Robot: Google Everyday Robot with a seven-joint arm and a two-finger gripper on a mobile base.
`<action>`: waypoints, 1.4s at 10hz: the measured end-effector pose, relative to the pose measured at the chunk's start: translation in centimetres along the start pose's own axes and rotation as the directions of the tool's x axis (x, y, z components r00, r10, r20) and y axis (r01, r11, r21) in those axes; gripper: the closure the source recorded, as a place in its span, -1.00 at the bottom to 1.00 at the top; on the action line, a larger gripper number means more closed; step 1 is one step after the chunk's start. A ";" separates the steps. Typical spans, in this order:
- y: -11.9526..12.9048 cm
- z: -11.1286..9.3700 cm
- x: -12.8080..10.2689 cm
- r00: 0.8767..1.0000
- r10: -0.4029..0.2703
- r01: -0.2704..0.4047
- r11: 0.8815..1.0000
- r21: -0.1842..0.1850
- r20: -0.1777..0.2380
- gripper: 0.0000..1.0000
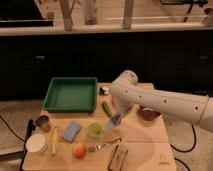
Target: Place towel in tray
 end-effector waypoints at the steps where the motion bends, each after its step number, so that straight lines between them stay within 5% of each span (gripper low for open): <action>1: -0.3 0.1 0.0 1.000 0.002 -0.002 1.000 0.002 -0.002 0.93; 4: -1.6 0.7 -1.2 1.000 0.003 -0.003 1.000 0.005 -0.002 0.77; 7: -3.4 0.9 -1.4 1.000 0.013 -0.013 1.000 0.016 -0.004 0.92; 12: -5.9 0.4 -2.4 1.000 0.022 -0.022 0.999 0.035 -0.013 0.77; 14: -6.7 0.3 -2.3 0.999 0.026 -0.025 0.999 0.041 -0.025 0.96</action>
